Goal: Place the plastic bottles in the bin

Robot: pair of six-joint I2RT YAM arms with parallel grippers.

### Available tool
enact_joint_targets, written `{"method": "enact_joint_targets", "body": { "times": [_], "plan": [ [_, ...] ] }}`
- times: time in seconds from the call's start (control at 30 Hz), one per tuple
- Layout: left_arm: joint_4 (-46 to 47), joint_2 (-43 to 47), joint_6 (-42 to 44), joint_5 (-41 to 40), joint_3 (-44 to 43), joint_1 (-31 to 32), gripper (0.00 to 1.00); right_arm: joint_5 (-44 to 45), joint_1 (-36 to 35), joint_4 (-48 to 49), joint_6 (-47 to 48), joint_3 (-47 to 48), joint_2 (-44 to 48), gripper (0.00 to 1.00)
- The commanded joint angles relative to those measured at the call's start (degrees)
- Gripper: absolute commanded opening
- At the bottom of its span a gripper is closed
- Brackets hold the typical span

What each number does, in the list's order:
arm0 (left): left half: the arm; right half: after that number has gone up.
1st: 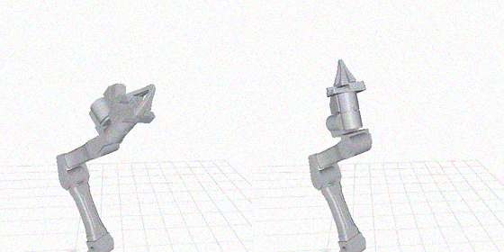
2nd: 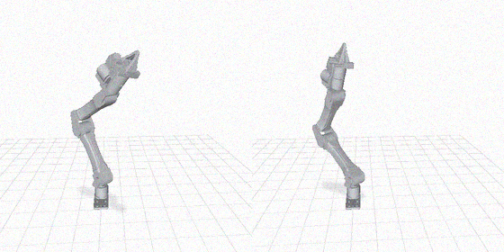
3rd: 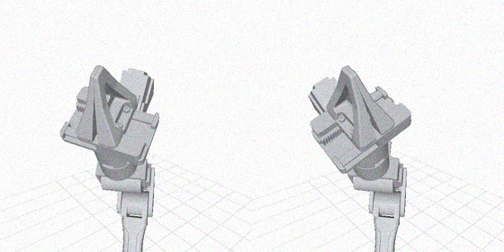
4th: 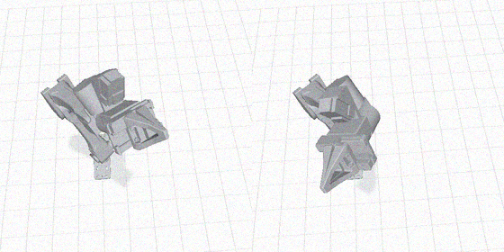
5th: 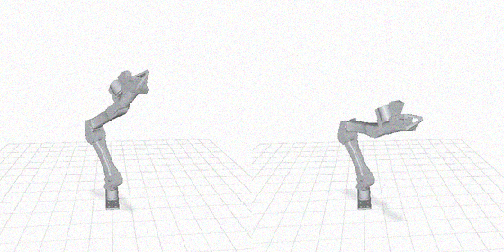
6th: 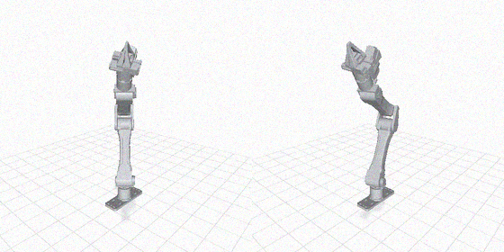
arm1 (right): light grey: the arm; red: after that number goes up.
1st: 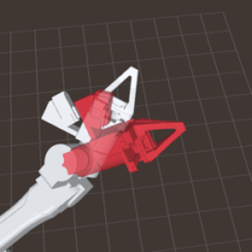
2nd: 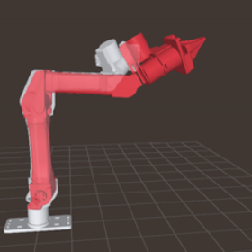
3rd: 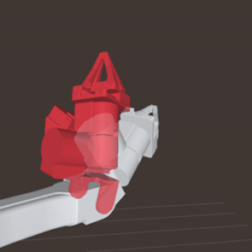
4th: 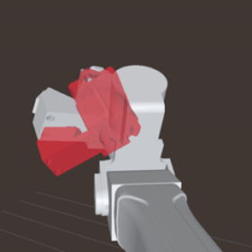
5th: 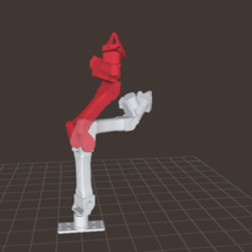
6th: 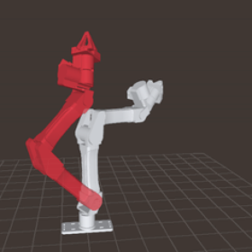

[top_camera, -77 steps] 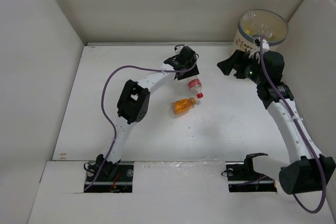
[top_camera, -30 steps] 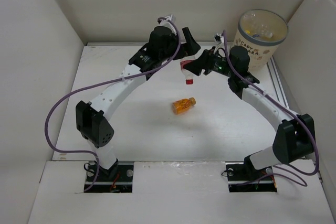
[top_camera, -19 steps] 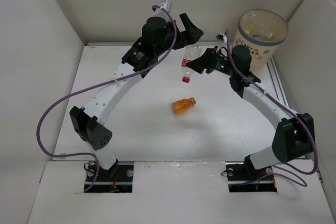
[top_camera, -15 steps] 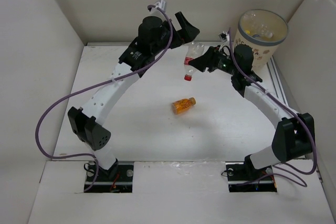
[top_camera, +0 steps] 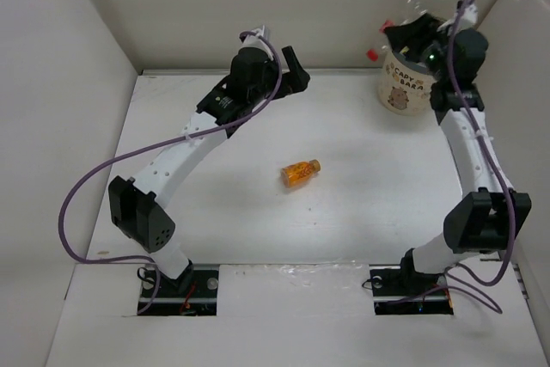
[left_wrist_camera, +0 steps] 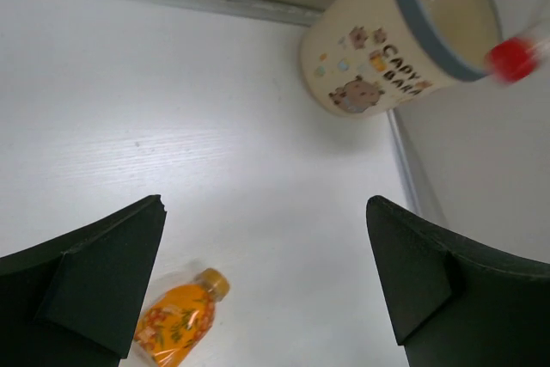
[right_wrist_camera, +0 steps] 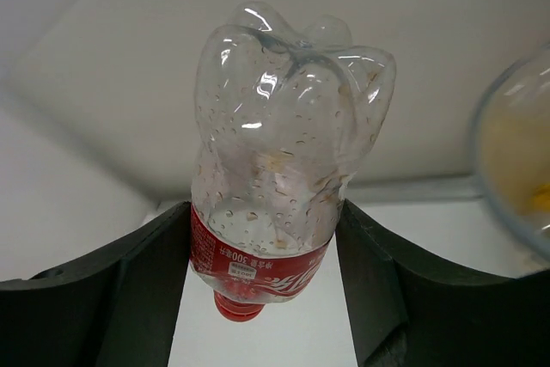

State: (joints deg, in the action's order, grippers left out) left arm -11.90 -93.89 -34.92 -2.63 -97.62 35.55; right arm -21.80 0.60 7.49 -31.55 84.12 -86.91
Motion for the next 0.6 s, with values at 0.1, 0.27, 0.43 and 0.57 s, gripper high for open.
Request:
{"method": "enact_joint_targets", "body": {
  "times": [0.1, 0.27, 0.43, 0.57],
  "plan": [
    [2.85, 2.04, 9.68, 1.14, 5.51, 0.05, 1.00, 17.84, 8.62, -8.78, -0.44, 18.58, -7.46, 0.00],
    [4.69, 1.25, 16.00, 3.42, 6.56, 1.71, 1.00, 19.25, 12.06, -12.41, 0.70, 27.49, -16.79, 0.00],
    [2.42, 0.64, 18.31, 2.02, 3.94, 2.42, 1.00, 26.01, 12.58, -14.68, 1.76, 32.50, -22.24, 0.05],
    [1.00, 0.63, 19.62, 0.79, 3.41, 2.42, 1.00, 27.85, 11.89, -21.96, 2.37, 41.81, -28.04, 0.85]
  ]
}}
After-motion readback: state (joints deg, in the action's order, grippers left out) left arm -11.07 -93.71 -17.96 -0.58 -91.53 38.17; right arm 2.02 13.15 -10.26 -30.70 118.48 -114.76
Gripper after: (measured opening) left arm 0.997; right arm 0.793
